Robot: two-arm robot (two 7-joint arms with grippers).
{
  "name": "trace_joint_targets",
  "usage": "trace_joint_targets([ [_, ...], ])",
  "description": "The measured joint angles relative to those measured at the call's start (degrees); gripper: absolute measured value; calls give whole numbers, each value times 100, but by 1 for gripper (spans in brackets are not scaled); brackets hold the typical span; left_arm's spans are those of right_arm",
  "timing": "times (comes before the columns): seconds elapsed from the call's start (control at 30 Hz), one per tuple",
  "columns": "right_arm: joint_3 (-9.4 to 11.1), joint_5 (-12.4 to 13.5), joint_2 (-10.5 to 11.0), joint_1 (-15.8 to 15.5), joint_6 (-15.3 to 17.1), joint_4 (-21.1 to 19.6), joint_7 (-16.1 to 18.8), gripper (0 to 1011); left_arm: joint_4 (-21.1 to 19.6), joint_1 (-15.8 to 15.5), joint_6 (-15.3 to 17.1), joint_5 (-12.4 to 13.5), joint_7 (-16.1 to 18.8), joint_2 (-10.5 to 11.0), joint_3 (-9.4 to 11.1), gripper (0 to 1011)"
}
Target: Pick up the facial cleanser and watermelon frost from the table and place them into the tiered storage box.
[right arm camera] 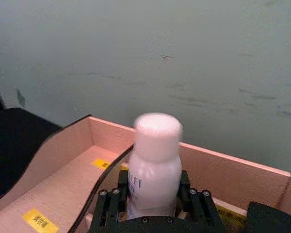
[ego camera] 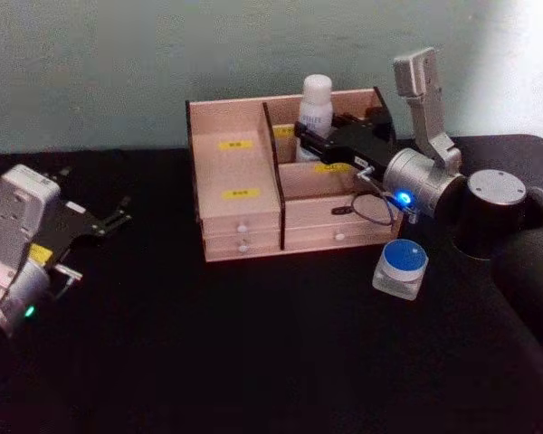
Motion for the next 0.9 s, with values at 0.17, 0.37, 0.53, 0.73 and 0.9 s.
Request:
trace_joint_targets([
  [0.17, -2, 3, 3, -1, 1, -2, -7, 743, 0, 0, 0, 0, 0, 0, 0, 1001],
  [0.37, -6, 5, 2, -4, 1, -5, -7, 920, 0, 0, 0, 0, 0, 0, 0, 1002],
  [0.53, -6, 7, 2, -4, 1, -5, -6, 1000, 0, 0, 0, 0, 0, 0, 0, 1001],
  [0.73, -6, 7, 2, -4, 1, -5, -5, 1000, 0, 0, 0, 0, 0, 0, 0, 1001],
  [0.9, -6, 5, 4, -11, -2, -19, -4, 1000, 0, 0, 0, 0, 0, 0, 0, 1001],
])
